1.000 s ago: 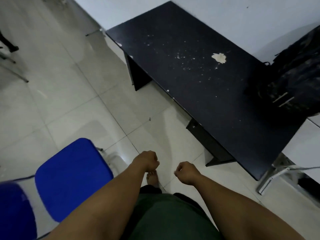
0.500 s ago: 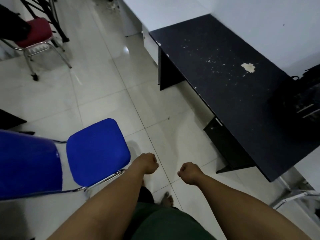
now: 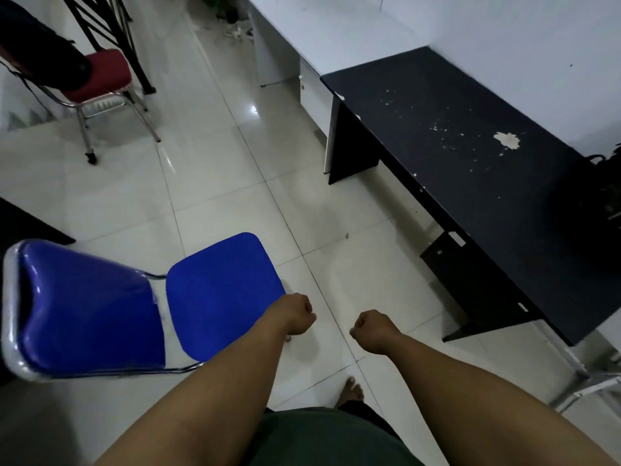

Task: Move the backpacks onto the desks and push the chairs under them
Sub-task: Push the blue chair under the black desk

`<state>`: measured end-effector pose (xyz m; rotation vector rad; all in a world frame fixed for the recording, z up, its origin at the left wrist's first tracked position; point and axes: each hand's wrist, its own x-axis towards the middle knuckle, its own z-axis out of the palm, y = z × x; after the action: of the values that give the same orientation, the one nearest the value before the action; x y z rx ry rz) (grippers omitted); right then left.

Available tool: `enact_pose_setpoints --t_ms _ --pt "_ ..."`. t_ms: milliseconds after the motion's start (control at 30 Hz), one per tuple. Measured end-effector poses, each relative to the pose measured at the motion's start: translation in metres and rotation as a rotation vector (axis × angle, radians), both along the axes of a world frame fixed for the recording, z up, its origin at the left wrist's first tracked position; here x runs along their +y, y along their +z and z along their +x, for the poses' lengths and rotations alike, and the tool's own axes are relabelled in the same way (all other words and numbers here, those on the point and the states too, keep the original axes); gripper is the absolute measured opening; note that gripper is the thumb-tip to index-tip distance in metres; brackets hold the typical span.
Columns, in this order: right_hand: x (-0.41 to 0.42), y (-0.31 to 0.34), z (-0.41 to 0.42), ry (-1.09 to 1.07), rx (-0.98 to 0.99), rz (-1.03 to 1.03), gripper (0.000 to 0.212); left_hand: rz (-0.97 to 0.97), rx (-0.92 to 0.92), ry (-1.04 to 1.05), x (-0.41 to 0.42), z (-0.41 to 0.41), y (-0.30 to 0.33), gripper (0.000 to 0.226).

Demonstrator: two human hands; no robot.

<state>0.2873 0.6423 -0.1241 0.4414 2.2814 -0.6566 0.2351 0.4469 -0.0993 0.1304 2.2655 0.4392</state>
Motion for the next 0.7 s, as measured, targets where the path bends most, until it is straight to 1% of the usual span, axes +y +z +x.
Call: enact_pose_setpoints --t_ms 100,267,400,467,567,633,700 --pt "-0.051 -0.002 0.004 -0.037 0.010 0.001 0.027 0.016 0.006 -0.028 -0.044 0.000 0.000 0.038" --pt "-0.143 0.001 0.008 -0.096 0.053 -0.020 0.033 -0.044 0.020 -0.179 -0.127 -0.006 0.006 0.033" --pt "-0.201 0.009 0.008 -0.097 0.077 -0.037 0.021 -0.090 0.033 -0.230 -0.179 -0.009 0.012 0.031" --pt "-0.221 0.012 0.007 -0.109 0.090 -0.042 0.017 -0.098 0.031 -0.237 -0.201 -0.009 0.012 0.029" --pt "-0.235 0.014 0.006 -0.112 0.086 -0.029 0.019 -0.108 0.031 -0.242 -0.224 -0.011 0.010 0.023" --pt "-0.241 0.013 0.005 -0.089 0.078 -0.010 0.019 -0.100 0.040 -0.216 -0.238 -0.014 0.011 0.031" --pt "-0.246 0.011 0.004 -0.069 0.069 0.008 0.019 -0.093 0.054 -0.185 -0.248 -0.017 0.012 0.035"
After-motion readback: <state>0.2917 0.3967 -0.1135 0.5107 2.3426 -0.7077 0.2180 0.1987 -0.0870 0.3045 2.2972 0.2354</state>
